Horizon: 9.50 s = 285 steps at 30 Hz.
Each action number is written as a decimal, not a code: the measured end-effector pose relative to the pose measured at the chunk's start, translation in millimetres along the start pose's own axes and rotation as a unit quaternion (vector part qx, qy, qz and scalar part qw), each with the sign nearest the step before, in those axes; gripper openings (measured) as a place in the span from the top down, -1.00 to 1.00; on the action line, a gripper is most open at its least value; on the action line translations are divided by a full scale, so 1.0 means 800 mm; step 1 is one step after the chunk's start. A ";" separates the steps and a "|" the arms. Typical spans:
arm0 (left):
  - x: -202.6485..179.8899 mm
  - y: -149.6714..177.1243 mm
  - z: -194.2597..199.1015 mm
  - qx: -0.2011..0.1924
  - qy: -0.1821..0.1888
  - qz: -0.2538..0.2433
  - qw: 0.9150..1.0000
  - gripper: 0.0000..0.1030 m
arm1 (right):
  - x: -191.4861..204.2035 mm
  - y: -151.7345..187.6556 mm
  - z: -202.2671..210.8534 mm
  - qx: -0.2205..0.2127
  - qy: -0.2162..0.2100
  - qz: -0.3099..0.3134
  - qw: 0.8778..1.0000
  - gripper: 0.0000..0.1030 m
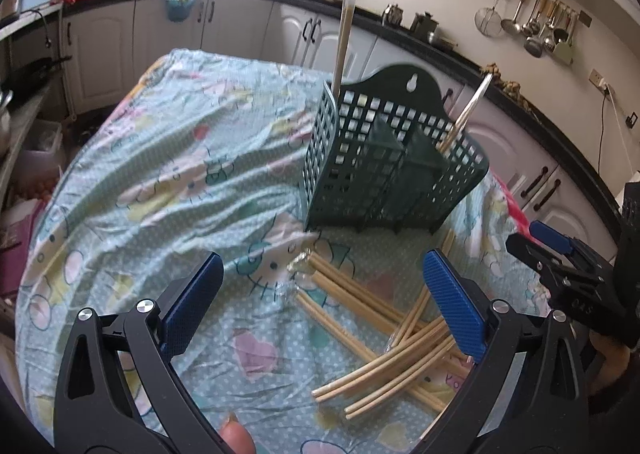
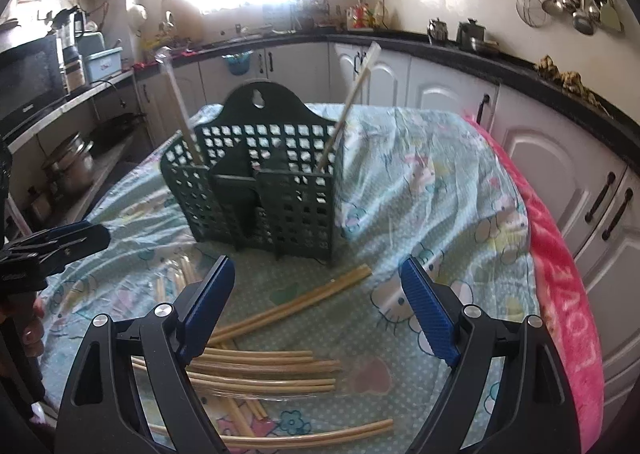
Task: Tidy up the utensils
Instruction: 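Close the left gripper on a chopstick while the right gripper grasps another, then lift both held chopsticks upright and carry them above the caddy, then lower both chopsticks tips-first into the caddy compartments, then open both grippers to release the chopsticks into the caddy, then withdraw both open grippers from the caddy toward the chopstick pile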
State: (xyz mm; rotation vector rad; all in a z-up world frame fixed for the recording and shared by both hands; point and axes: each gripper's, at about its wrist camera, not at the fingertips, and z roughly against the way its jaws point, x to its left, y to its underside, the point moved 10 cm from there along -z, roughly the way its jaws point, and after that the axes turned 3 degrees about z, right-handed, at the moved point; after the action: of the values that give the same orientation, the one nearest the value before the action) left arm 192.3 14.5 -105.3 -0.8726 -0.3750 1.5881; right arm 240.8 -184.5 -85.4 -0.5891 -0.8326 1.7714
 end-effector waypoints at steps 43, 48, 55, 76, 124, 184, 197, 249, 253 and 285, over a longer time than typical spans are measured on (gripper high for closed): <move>0.053 0.047 -0.089 0.134 0.012 0.093 0.987 0.79 | -0.048 0.050 -0.136 0.154 -0.025 -0.169 0.973 0.44; 0.066 0.042 -0.085 0.130 0.019 0.103 0.986 0.95 | -0.057 0.045 -0.130 0.138 -0.053 -0.225 0.963 0.64; 0.085 0.029 -0.074 0.112 0.010 0.116 0.987 0.98 | -0.064 0.032 -0.122 0.129 -0.064 -0.240 0.960 0.98; 0.084 -0.041 0.006 0.017 0.008 0.107 0.994 0.98 | -0.058 0.037 -0.151 0.169 -0.031 -0.221 0.960 0.50; -0.124 -0.205 0.114 -0.110 0.140 -0.041 0.983 1.00 | 0.002 -0.180 0.102 -0.128 -0.084 -0.009 0.988 0.85; -0.167 -0.267 0.016 -0.146 0.152 -0.044 0.977 1.00 | -0.014 -0.248 0.059 -0.197 -0.033 0.045 0.979 0.84; -0.152 -0.236 -0.007 -0.119 0.139 -0.043 0.982 0.96 | -0.019 -0.216 0.019 -0.160 -0.026 0.029 0.986 0.65; -0.043 -0.138 0.067 -0.116 0.066 0.007 0.991 -0.79 | 0.023 -0.117 0.061 -0.130 -0.024 0.039 0.991 -0.51; -0.039 -0.129 0.066 -0.111 0.061 0.007 0.992 -0.79 | 0.035 -0.108 0.061 -0.121 -0.029 0.049 0.991 -0.51; -0.022 -0.036 0.034 -0.037 0.044 0.006 0.998 -0.79 | 0.013 -0.024 0.051 -0.050 -0.012 0.033 0.998 -0.54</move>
State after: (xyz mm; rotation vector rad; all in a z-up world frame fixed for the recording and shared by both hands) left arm 193.3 10.7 -62.0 -0.9995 -0.3685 1.5486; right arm 219.4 -181.3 -44.8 -0.6680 -0.9320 1.8069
